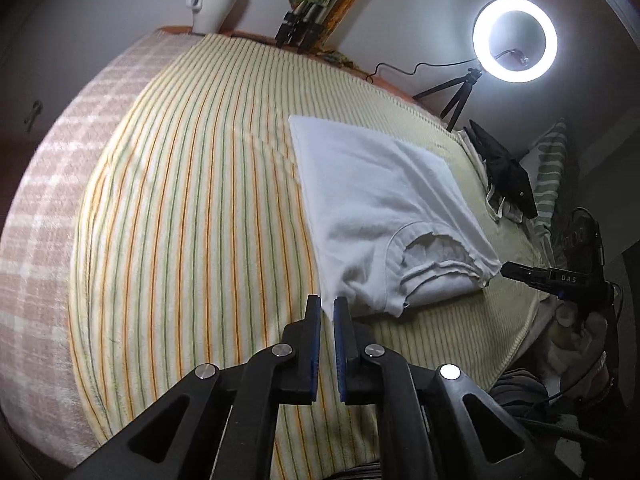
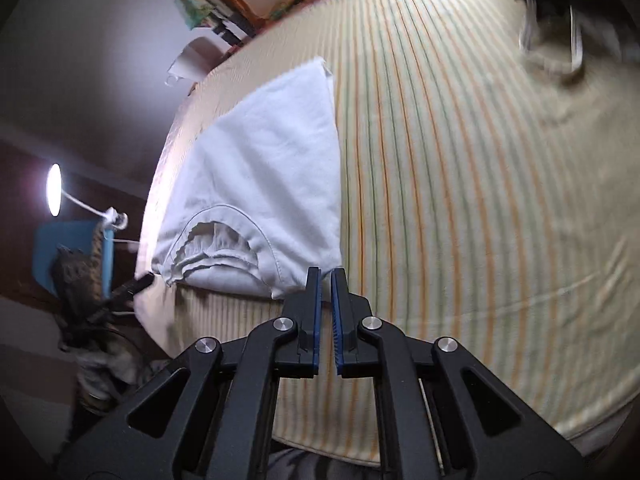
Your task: Fold small clothes
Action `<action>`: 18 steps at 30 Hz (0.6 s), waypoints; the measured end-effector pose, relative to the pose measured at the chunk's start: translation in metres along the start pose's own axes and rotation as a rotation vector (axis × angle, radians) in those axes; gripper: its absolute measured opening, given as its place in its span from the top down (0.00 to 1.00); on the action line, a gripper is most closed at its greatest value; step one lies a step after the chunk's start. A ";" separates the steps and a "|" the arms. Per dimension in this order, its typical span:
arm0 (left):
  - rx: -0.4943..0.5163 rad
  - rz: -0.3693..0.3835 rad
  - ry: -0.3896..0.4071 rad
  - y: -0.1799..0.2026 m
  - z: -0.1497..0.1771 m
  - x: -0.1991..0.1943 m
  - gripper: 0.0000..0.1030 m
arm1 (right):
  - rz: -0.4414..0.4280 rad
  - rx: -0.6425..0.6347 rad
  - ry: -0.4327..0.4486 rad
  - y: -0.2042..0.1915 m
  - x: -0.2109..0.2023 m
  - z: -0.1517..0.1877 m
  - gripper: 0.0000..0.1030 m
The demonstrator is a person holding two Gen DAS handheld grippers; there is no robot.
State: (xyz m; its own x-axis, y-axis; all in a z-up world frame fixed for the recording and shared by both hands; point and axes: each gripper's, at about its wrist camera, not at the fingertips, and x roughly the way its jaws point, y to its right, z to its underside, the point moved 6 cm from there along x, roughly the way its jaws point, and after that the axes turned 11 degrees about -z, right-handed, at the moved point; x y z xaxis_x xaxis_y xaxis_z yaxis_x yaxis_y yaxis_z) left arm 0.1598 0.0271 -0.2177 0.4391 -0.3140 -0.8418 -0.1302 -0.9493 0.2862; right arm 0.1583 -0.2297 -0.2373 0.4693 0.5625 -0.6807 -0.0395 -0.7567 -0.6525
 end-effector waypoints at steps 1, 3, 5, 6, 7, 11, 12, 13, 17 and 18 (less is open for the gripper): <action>0.023 -0.004 0.019 0.006 -0.005 -0.004 0.94 | 0.009 -0.028 0.016 -0.004 -0.005 -0.004 0.94; 0.056 -0.002 0.037 0.018 -0.014 -0.004 0.89 | 0.002 -0.082 0.062 -0.016 -0.015 -0.016 0.93; 0.086 0.018 0.037 0.035 -0.023 0.002 0.88 | -0.040 -0.114 0.091 -0.029 -0.018 -0.029 0.93; 0.101 0.021 0.037 0.042 -0.028 0.006 0.87 | -0.063 -0.134 0.103 -0.037 -0.017 -0.036 0.93; 0.120 0.019 0.038 0.050 -0.032 0.011 0.87 | -0.068 -0.158 0.114 -0.044 -0.014 -0.045 0.93; 0.165 0.020 0.035 0.070 -0.045 0.033 0.87 | -0.078 -0.228 0.098 -0.070 0.009 -0.072 0.93; 0.177 0.022 0.030 0.075 -0.047 0.039 0.87 | -0.086 -0.238 0.087 -0.073 0.019 -0.080 0.93; 0.190 0.022 0.024 0.078 -0.049 0.045 0.87 | -0.080 -0.248 0.079 -0.074 0.028 -0.088 0.93; 0.247 0.010 0.005 0.085 -0.051 0.065 0.87 | -0.042 -0.267 0.044 -0.068 0.067 -0.111 0.93; 0.258 0.008 -0.001 0.085 -0.050 0.070 0.87 | -0.044 -0.260 0.035 -0.065 0.075 -0.116 0.93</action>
State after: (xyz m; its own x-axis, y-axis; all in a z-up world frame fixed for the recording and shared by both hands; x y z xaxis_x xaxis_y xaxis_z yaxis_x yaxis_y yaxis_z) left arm 0.2240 -0.0748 -0.2292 0.4364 -0.3211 -0.8405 -0.3559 -0.9196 0.1665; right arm 0.2983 -0.1768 -0.2073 0.4963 0.5883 -0.6384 0.2074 -0.7944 -0.5709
